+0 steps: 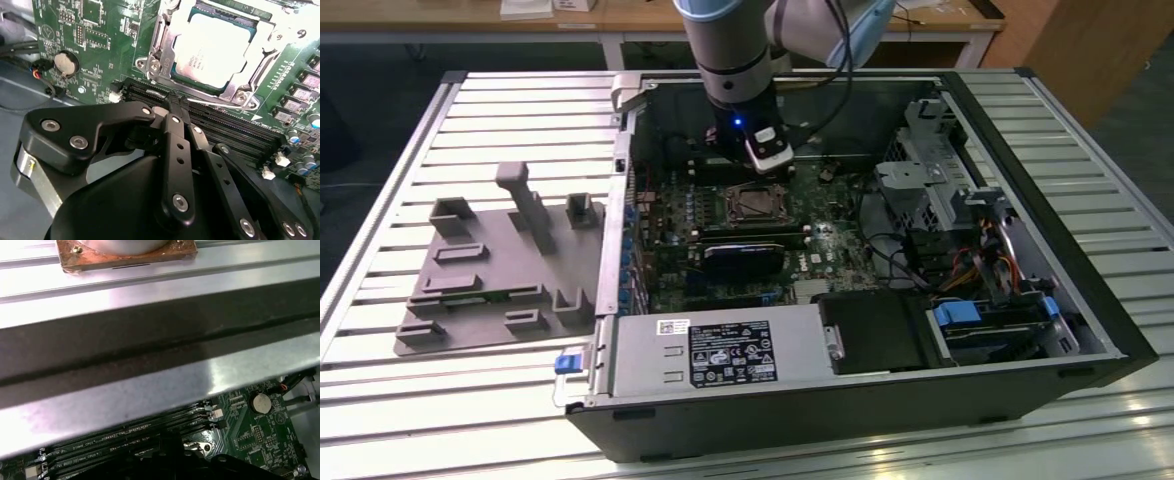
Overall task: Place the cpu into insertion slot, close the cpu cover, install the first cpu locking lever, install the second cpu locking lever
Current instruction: 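Install the first cpu locking lever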
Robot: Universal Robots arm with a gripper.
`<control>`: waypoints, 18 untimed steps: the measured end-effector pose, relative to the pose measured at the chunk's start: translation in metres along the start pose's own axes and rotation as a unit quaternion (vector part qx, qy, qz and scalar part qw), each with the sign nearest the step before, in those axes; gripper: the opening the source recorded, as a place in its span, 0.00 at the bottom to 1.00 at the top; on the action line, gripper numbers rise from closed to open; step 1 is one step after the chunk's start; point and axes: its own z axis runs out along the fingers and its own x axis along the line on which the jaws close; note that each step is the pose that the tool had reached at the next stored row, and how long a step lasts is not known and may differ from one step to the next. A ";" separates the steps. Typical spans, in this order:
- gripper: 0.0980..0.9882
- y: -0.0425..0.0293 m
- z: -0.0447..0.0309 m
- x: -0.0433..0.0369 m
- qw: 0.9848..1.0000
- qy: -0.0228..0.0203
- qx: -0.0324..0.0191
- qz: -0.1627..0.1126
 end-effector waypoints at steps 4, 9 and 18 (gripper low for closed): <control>0.00 0.0018 0.0009 0.0017 1.000 -0.002 0.002 0.010; 0.00 0.0024 0.0024 0.0024 1.000 -0.005 0.004 0.023; 0.00 0.0014 0.0067 0.0032 0.999 -0.009 0.007 0.035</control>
